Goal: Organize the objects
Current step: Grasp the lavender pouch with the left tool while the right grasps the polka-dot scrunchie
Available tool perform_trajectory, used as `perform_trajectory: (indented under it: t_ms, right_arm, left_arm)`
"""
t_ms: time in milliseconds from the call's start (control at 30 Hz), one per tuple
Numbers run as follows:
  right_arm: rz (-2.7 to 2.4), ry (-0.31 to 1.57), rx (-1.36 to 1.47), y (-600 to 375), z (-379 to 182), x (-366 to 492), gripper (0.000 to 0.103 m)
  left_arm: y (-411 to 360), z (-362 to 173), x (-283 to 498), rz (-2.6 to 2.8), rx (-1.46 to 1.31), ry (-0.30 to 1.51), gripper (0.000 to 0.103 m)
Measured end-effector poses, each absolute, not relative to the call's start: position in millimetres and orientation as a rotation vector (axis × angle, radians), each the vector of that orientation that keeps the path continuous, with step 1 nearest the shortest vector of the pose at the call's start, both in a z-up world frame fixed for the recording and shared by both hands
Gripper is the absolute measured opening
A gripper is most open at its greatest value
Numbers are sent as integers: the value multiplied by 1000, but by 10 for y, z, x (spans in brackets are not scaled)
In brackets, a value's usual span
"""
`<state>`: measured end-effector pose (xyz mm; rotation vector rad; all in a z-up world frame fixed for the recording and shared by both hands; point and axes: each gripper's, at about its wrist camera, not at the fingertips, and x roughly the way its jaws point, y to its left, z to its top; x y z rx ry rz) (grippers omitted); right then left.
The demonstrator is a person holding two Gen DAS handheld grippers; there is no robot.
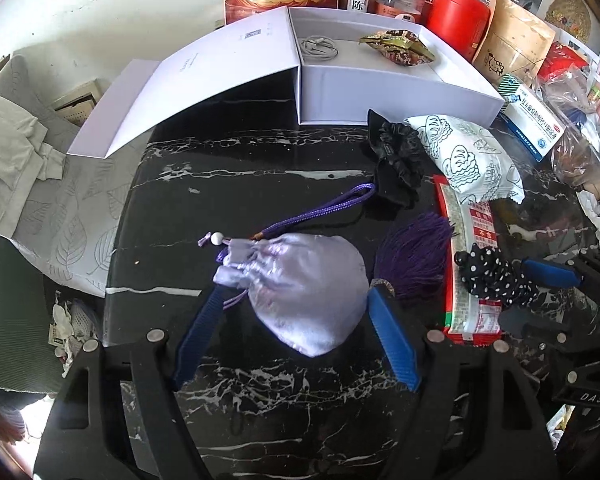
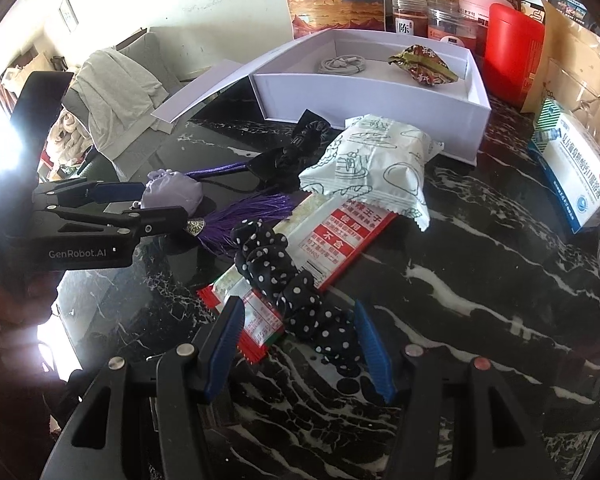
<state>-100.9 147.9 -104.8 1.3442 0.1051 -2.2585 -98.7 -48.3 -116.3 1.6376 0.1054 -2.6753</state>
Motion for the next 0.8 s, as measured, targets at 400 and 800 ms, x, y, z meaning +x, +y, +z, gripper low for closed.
perform_trajectory:
  t_ms: [400, 800]
  right_arm:
    - [-2228, 97, 1341, 1533, -1091, -962, 27]
    - [-2273, 79, 1365, 1755, -1050, -827, 23]
  left_arm:
    - [-408, -1305, -1183, -2659, 1649, 131, 79]
    - [-305, -1202, -932, -2735, 1668, 41, 52]
